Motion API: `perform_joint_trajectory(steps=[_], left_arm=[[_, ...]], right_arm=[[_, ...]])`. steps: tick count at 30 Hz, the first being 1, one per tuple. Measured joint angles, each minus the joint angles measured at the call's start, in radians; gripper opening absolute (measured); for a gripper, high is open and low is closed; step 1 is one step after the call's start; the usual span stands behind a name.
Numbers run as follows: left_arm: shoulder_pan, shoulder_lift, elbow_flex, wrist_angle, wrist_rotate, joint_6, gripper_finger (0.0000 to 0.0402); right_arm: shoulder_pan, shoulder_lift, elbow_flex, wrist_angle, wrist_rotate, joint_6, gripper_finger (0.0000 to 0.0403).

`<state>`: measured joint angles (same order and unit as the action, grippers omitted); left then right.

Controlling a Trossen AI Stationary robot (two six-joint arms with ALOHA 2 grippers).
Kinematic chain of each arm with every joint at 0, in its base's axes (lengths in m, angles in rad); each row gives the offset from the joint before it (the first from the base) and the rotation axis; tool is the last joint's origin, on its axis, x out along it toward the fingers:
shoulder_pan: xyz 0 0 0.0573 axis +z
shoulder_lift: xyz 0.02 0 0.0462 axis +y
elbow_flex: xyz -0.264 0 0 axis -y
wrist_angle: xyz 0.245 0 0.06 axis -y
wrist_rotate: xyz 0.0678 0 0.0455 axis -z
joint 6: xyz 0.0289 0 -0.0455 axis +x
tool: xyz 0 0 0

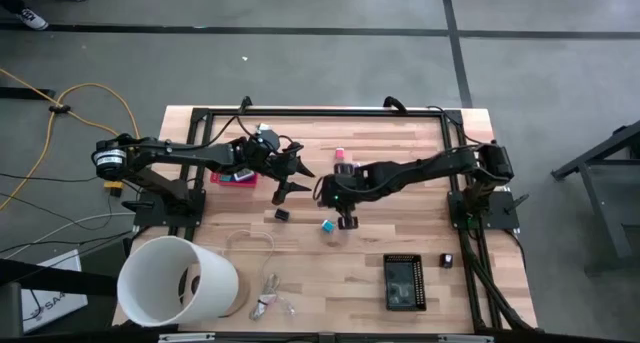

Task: Pick & Place Office items
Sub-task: Put the purple digital clock into the red bin

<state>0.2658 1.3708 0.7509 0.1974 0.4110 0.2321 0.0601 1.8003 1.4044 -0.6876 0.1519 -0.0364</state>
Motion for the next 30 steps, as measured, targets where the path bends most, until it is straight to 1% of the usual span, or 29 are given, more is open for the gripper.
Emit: perform_joint_trajectory(steps=[3, 7, 13, 30], left_arm=[[0.000, 0.000, 0.000, 0.002, 0.000, 0.000, 0.0193], [0.000, 0.000, 0.000, 0.010, 0.000, 0.000, 0.0193], [0.000, 0.000, 0.000, 0.025, 0.000, 0.000, 0.0193], [0.000, 0.000, 0.000, 0.047, 0.000, 0.000, 0.0193]], right_arm=[[-0.026, -0.017, 0.000, -0.011, 0.035, 0.035, 0.0055], [-0.059, -0.034, -0.001, -0.015, 0.056, 0.077, 0.0055], [-0.087, -0.054, 0.000, 0.006, 0.056, 0.141, 0.0055], [-0.048, -0.069, 0.000, 0.055, 0.058, 0.149, 0.0055]])
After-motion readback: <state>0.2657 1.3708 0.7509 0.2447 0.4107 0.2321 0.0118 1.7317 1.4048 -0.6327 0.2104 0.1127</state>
